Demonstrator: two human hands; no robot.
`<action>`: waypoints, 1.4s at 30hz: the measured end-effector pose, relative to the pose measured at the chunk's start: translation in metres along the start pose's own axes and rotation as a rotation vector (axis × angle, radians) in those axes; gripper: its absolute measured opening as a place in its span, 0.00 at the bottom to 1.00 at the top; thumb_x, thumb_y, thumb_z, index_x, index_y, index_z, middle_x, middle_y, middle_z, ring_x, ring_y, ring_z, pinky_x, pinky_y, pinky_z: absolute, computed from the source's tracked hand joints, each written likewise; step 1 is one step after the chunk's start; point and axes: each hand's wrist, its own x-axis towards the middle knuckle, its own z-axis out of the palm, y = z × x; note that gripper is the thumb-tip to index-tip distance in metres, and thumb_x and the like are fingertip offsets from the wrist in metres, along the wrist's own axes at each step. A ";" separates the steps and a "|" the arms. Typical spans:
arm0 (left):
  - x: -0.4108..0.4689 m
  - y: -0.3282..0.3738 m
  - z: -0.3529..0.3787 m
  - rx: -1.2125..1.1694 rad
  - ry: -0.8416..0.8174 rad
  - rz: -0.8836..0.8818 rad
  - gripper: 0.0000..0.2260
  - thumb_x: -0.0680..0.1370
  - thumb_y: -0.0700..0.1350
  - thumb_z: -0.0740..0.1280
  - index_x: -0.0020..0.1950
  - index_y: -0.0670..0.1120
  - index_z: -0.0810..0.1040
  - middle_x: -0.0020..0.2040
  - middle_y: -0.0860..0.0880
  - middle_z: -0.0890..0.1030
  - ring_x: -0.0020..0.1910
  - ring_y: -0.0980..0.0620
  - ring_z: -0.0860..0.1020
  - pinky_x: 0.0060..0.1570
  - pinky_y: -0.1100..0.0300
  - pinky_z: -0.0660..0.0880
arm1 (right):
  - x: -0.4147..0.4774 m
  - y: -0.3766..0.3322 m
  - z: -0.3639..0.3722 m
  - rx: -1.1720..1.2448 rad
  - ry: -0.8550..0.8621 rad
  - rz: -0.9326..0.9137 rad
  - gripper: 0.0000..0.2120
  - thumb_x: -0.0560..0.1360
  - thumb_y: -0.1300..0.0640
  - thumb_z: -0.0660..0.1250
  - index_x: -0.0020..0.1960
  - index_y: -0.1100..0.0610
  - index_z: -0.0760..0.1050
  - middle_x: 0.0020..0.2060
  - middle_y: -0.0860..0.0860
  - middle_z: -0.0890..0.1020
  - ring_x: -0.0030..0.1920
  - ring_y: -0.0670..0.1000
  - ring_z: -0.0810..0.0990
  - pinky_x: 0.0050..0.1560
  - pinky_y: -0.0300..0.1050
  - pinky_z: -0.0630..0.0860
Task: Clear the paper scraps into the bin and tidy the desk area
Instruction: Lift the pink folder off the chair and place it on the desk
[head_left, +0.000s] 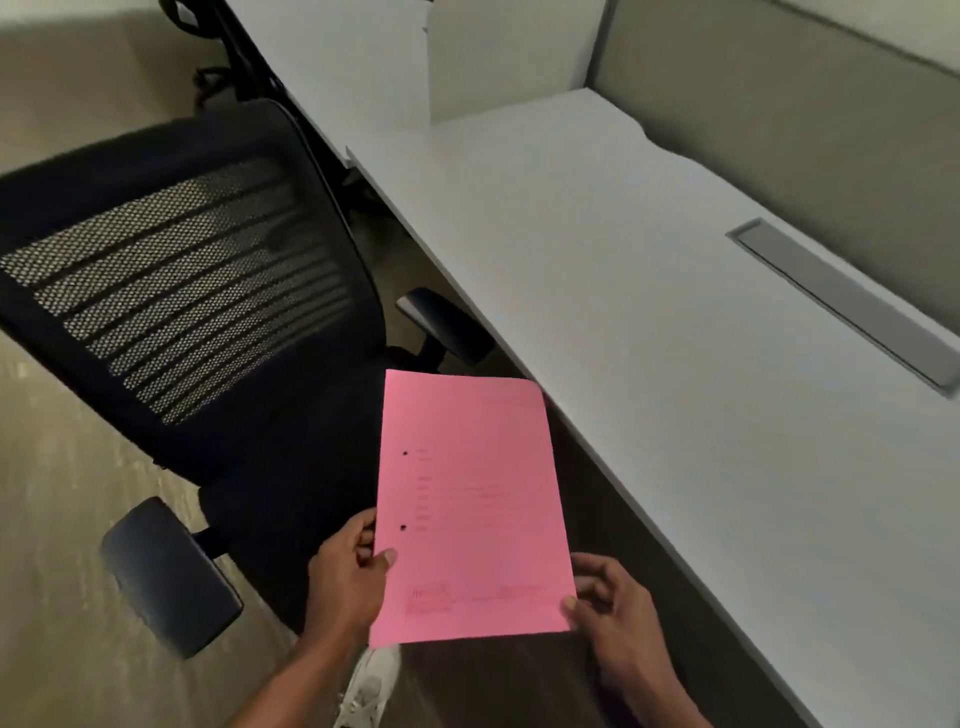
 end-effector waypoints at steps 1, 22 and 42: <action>-0.007 0.009 0.001 -0.006 0.009 0.008 0.24 0.77 0.35 0.76 0.72 0.51 0.81 0.49 0.59 0.85 0.48 0.57 0.83 0.44 0.61 0.78 | -0.008 -0.002 -0.009 0.011 0.007 -0.015 0.22 0.75 0.70 0.74 0.63 0.50 0.80 0.46 0.50 0.90 0.48 0.50 0.90 0.49 0.51 0.87; -0.077 0.093 0.009 -0.190 0.008 0.045 0.26 0.79 0.35 0.74 0.75 0.50 0.77 0.49 0.60 0.83 0.49 0.59 0.82 0.40 0.62 0.78 | -0.049 -0.059 -0.083 0.108 0.052 -0.180 0.12 0.77 0.53 0.77 0.57 0.43 0.79 0.48 0.33 0.86 0.49 0.42 0.89 0.43 0.39 0.86; 0.077 0.234 -0.012 0.023 -0.449 0.333 0.28 0.81 0.40 0.73 0.57 0.77 0.75 0.50 0.69 0.84 0.48 0.62 0.86 0.38 0.63 0.83 | 0.069 -0.197 -0.117 0.488 0.469 -0.101 0.05 0.79 0.55 0.75 0.50 0.56 0.86 0.43 0.49 0.90 0.44 0.53 0.90 0.44 0.49 0.87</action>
